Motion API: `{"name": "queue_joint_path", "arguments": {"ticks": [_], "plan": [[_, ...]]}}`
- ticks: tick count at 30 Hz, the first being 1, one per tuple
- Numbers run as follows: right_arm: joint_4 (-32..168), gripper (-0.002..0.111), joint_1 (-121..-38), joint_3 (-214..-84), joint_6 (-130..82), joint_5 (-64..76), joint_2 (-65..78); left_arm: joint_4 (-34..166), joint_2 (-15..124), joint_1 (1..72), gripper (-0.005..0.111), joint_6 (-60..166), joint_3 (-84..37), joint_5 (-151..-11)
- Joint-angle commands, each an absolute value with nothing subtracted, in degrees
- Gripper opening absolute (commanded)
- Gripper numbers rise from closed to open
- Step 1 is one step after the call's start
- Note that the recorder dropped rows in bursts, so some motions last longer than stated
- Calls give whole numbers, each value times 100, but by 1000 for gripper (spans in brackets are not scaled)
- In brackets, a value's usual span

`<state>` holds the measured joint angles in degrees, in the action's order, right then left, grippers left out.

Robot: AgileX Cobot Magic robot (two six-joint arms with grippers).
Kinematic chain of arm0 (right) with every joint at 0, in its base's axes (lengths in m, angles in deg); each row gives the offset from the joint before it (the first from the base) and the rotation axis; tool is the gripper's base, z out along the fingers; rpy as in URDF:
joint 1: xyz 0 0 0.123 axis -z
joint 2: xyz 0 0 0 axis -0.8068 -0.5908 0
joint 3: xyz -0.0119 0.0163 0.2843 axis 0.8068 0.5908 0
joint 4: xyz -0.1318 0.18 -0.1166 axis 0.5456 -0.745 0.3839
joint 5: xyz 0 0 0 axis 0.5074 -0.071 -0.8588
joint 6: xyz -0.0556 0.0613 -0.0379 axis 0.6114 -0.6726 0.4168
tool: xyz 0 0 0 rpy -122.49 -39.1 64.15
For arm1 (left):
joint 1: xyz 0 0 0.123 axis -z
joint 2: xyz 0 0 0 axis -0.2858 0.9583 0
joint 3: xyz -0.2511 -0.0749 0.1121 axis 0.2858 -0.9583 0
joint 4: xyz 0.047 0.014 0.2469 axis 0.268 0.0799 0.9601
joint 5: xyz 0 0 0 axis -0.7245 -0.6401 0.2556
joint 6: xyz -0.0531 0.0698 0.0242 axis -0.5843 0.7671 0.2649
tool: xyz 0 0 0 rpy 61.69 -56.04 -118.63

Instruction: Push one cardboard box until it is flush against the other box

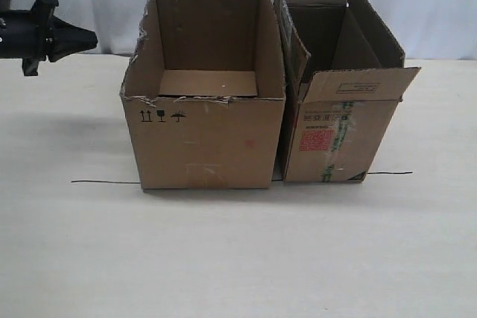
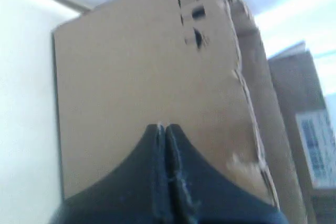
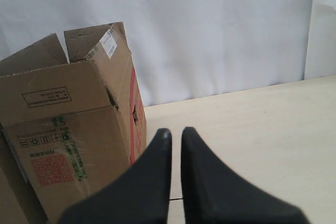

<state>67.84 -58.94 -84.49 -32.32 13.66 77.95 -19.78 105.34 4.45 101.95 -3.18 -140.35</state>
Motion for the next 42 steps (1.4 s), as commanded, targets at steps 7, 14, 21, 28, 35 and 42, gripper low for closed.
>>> {"name": "queue_joint_path", "arguments": {"ticks": [7, 14, 21, 28, 35, 42], "plan": [[6767, 5, -5862, -8427, -3183, 1302, 7815, -2520, 9628, 470, 0, 10689, -2408, -13694], [6767, 5, -5862, -8427, -3183, 1302, 7815, -2874, 9628, 522, 0, 11088, -3011, -14150], [6767, 5, -5862, -8427, -3183, 1302, 7815, -3181, 9628, 937, 0, 11088, -3011, -14178], [6767, 5, -5862, -8427, -3183, 1302, 7815, -3392, 9628, 1242, 0, 11197, -3011, -13986], [6767, 5, -5862, -8427, -3183, 1302, 7815, -3392, 9628, 1264, 0, 11197, -3011, -14026], [6767, 5, -5862, -8427, -3183, 1302, 7815, -3392, 9581, 1083, 0, 11290, -2985, -14166]]}}
